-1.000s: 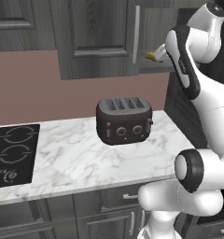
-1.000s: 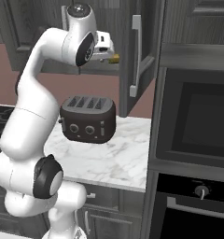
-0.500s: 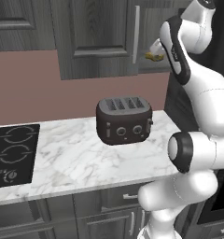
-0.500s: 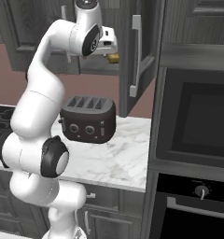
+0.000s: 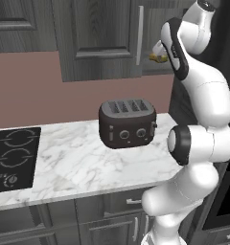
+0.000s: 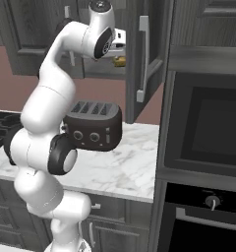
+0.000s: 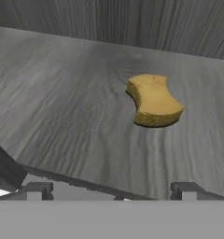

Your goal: Open the cabinet. Pick the sponge and place it next to the sink. Then close the cabinet.

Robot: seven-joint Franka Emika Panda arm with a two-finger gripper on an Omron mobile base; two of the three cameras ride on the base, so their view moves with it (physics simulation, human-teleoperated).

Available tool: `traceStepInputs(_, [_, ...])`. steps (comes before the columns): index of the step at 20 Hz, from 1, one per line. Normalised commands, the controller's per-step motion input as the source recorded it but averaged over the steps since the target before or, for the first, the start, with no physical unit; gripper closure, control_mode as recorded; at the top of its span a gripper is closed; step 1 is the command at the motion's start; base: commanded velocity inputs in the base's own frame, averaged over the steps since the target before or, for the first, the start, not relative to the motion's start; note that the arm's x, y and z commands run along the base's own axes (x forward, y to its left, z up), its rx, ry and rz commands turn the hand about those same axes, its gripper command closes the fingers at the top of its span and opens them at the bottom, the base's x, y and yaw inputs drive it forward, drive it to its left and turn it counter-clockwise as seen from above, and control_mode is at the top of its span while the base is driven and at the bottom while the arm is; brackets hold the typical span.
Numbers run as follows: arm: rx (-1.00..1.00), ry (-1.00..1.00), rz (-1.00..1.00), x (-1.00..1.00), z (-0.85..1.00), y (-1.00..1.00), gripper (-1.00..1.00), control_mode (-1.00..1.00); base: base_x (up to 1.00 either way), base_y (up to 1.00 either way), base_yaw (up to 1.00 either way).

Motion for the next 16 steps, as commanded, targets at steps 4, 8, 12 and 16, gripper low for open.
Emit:
traceStepInputs(4, [0.02, 0.0, 0.0, 0.53, 0.0, -0.29, -1.0, -1.0, 0.0, 0.0, 0.0])
traceStepInputs(8, [0.05, 0.02, 0.0, 0.32, -0.11, -0.15, -1.0, -1.0, 0.0, 0.0, 0.0])
traceStepInputs(12, [0.02, 0.04, 0.0, 0.38, -0.25, 0.0, -1.0, -1.0, 0.0, 0.0, 0.0])
traceStepInputs(16, [0.0, 0.01, 0.0, 0.4, -0.08, 0.0, -1.0, -1.0, 0.0, 0.0, 0.0])
